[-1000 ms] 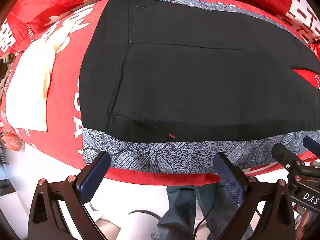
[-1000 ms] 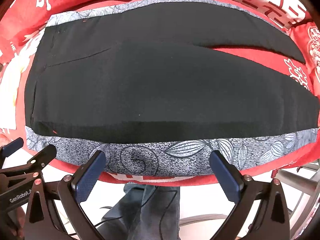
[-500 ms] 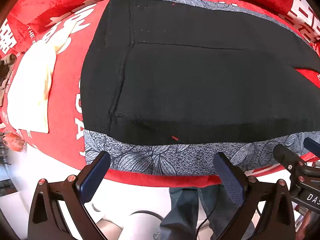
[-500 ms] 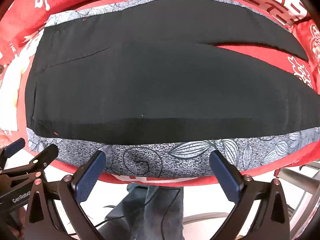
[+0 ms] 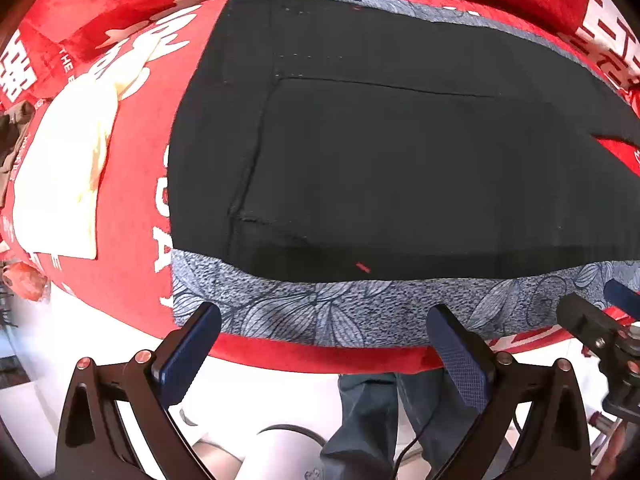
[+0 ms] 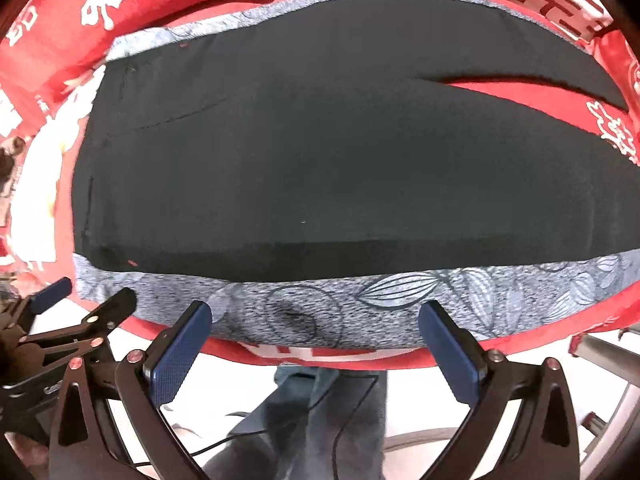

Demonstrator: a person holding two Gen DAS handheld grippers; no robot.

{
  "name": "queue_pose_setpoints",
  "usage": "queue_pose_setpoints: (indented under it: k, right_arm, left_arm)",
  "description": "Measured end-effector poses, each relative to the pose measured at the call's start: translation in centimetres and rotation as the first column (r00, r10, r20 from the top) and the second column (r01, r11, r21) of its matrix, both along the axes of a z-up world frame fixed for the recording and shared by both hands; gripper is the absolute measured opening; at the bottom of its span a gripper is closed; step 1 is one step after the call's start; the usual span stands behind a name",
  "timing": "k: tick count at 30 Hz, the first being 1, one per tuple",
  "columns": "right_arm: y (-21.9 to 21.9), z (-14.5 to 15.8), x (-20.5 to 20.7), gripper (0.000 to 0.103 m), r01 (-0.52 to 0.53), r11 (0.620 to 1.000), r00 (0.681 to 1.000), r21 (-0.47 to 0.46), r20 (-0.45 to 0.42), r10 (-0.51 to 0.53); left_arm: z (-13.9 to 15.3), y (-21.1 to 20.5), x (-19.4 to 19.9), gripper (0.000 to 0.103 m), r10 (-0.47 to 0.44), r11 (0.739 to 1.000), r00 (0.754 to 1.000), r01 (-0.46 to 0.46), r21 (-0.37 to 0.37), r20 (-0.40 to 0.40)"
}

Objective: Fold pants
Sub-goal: 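Grasp the waistband with both grippers and lift it up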

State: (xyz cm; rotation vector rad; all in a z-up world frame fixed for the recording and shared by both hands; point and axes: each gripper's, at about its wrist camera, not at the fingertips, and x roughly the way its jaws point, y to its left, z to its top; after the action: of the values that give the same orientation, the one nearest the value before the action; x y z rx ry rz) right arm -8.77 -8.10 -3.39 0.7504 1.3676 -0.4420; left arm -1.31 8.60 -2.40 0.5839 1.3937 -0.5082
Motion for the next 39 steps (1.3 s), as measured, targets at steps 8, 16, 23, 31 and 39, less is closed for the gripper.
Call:
queue_pose_setpoints:
  k: [8,16,23,31,39]
  right_arm:
    - [2.4,-3.4,-1.2,0.088,0.046,0.923,0.967,0.383,0.216,-0.138]
    - [4.2,-9.5,-1.6,0.067,0.118,0.813,0.918,0.57,0.249,-0.308]
    - [2.6,-8.5,-1.5,0.007,0.156,0.661,0.802,0.734,0.297,-0.519]
    - [1.1,-2.6,0.0,0.007,0.028,0.733,0.81,0.679,0.415,-0.415]
    - [0.9,-6.5,-2.4,0.027,0.063,0.734,0.85,0.677,0.349,-0.395]
  left_arm:
    - [0.0,5.1,1.9,0.103,0.089,0.981,0.99,-0.107,-0.162,-0.113]
    - [-1.5,7.6,2.5,0.103,0.13,0.957,0.973,-0.174,-0.232,-0.191]
    - [-2.3,8.0,2.2,0.103,0.227,0.887,0.906,-0.344,-0.309,-0.356]
    - [-2.0,6.6,5.5,0.101,0.334,0.738,0.829,-0.526,-0.424,-0.448]
    - [-2.2,4.7,6.2,0.042,0.232,0.781,0.869,-0.434,-0.448,-0.438]
